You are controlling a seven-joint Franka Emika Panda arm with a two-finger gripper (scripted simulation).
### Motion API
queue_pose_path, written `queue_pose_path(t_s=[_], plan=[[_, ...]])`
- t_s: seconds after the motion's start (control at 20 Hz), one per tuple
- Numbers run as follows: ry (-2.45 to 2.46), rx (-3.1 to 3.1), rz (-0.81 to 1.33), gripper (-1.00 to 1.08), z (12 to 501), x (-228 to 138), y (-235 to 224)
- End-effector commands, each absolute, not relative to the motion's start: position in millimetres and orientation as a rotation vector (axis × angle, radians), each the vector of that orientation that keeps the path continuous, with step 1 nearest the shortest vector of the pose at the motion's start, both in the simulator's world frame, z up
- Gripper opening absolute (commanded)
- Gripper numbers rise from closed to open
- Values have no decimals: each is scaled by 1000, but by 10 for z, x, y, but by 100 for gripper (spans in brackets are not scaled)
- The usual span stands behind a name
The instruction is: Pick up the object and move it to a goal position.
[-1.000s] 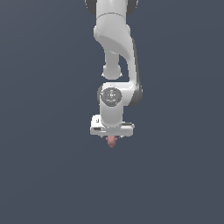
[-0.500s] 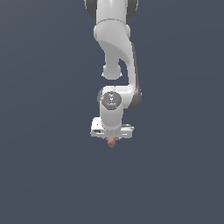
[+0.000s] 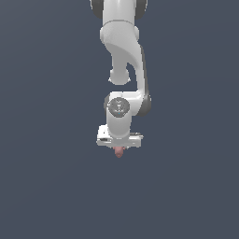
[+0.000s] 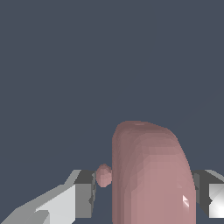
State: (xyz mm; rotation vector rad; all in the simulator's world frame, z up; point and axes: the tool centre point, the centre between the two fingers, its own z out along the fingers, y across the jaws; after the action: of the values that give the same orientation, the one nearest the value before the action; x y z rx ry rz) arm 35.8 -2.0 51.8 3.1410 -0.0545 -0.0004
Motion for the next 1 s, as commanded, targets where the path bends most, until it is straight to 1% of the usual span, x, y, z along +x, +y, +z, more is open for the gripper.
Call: queue_pose_path(t_s=[0.0, 0.25, 0.45, 0.7, 0.95], plan=[[-54, 3141, 0, -100, 551, 355, -17], [-54, 3141, 0, -100, 734, 334, -7], [-54, 3141, 0, -100, 989, 306, 6], [-54, 3141, 0, -100, 1448, 256, 30], [-54, 3141, 0, -100, 2028, 196, 61]])
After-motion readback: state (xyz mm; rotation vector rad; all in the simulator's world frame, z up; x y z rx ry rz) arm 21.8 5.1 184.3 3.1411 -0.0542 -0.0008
